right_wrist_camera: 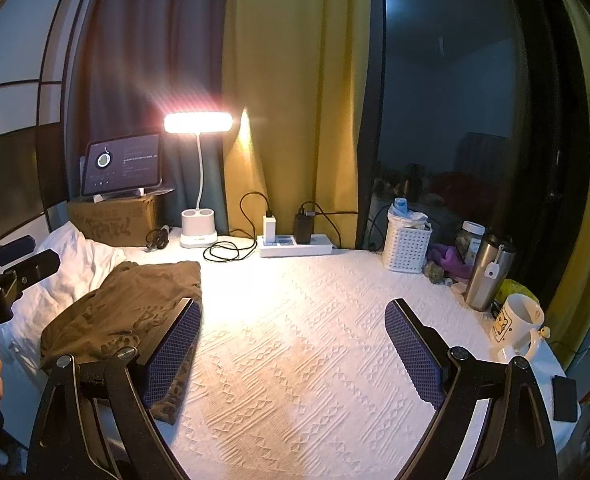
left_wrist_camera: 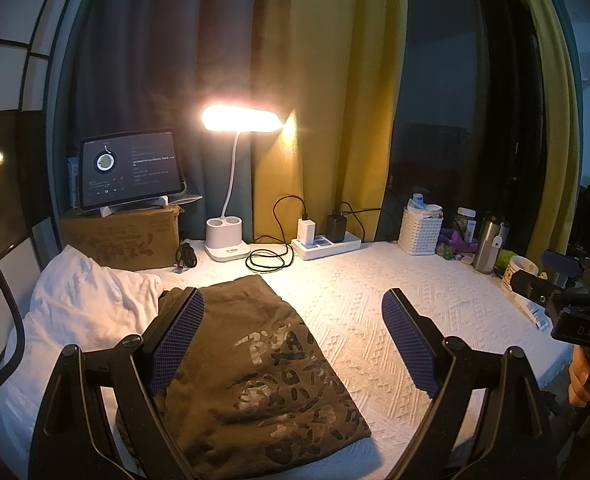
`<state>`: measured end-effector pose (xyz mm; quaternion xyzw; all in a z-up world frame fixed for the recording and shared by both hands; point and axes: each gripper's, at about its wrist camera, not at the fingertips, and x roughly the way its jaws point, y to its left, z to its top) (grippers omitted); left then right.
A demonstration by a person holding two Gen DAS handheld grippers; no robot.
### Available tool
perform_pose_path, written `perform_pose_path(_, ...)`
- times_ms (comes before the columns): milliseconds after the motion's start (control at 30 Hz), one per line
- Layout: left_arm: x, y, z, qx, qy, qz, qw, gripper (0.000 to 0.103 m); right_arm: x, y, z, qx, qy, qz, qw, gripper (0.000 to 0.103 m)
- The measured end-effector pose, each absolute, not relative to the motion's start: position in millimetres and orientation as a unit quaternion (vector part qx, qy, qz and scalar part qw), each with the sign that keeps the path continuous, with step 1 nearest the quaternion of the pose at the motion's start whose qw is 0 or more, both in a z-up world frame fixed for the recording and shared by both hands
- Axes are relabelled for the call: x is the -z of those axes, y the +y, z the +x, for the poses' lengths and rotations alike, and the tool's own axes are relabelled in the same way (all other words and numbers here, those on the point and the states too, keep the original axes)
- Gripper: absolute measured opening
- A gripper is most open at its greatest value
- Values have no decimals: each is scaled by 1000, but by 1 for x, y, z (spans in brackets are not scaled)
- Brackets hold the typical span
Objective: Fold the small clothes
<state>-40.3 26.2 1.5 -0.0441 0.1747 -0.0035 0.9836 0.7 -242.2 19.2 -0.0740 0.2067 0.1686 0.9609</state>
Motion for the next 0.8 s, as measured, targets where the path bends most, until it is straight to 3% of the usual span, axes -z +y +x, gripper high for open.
perform_pose_path(800,-1,28,-42,5,175,-46,984,90,-17,-241,1,-169,211,-76,960,94)
